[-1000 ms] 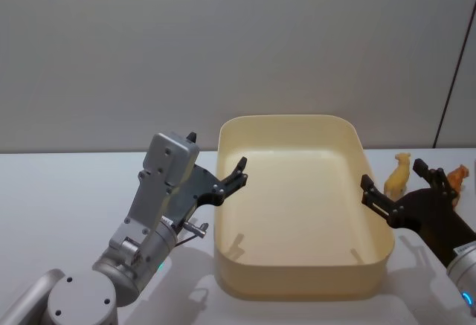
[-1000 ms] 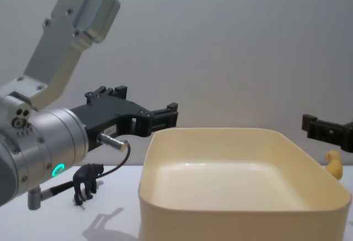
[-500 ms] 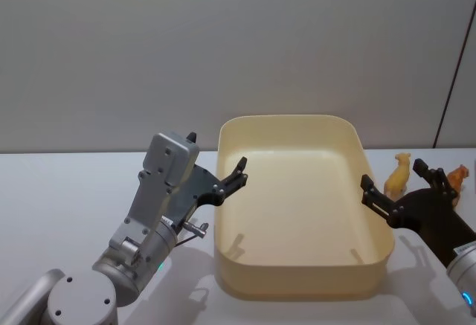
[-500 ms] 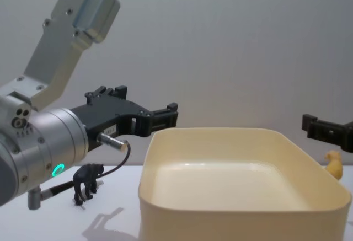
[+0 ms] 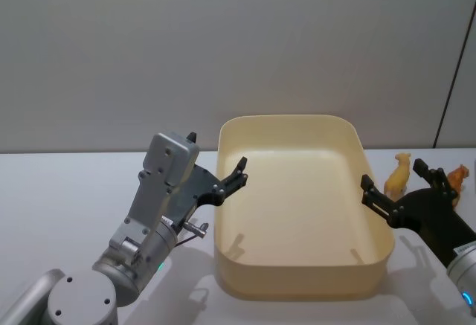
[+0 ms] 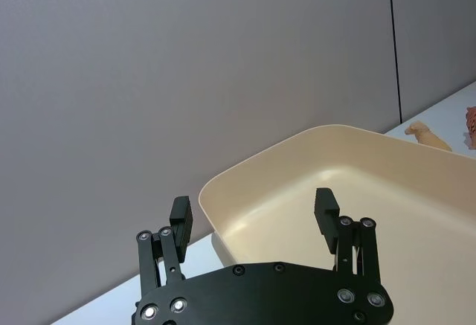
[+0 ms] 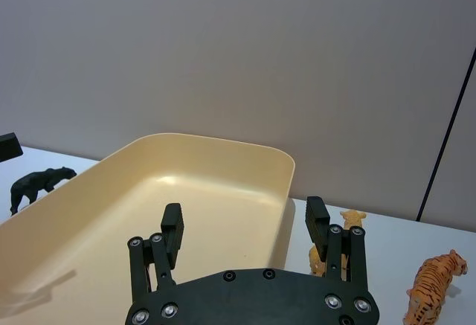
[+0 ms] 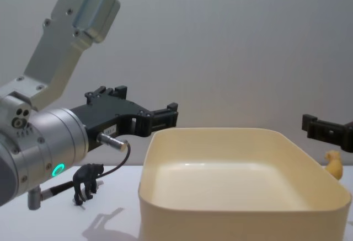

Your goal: Pick up the toy alternately with two hands and place it into the central storage box.

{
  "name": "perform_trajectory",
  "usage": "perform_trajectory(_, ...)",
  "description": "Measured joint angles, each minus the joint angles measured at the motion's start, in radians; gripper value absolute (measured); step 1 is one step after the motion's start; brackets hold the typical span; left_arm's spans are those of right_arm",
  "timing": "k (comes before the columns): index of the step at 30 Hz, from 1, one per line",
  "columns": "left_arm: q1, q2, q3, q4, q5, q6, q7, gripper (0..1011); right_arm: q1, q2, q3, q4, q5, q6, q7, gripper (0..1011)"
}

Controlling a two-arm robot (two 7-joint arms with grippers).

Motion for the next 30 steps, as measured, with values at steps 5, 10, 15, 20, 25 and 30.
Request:
perform_trajectory(5,0.0,0.0,0.0,0.0,0.0,0.0,0.0,1001,0.0,0.0,0.0,0.0,0.0,0.0,0.0,1001)
perform_trajectory(10,0.0,0.0,0.0,0.0,0.0,0.0,0.0,1002,-0.003,0.002,0.002,-0.001,0.001,0.0,0.0,1001)
perform_trajectory(15,0.0,0.0,0.0,0.0,0.0,0.0,0.0,1001,-0.015,0.013,0.01,-0.009,0.008,0.0,-0.009,1001)
perform_trajectory(20,0.0,0.0,0.0,0.0,0.0,0.0,0.0,1001,-0.036,0.032,0.023,-0.025,0.019,0.0,-0.024,1001)
perform_trajectory(25,0.0,0.0,0.0,0.0,0.0,0.0,0.0,1001,-0.055,0.049,0.038,-0.036,0.031,0.003,-0.041,1001)
perform_trajectory(30,0.0,0.0,0.0,0.0,0.0,0.0,0.0,1001,-0.071,0.067,0.058,-0.038,0.05,0.01,-0.071,1001)
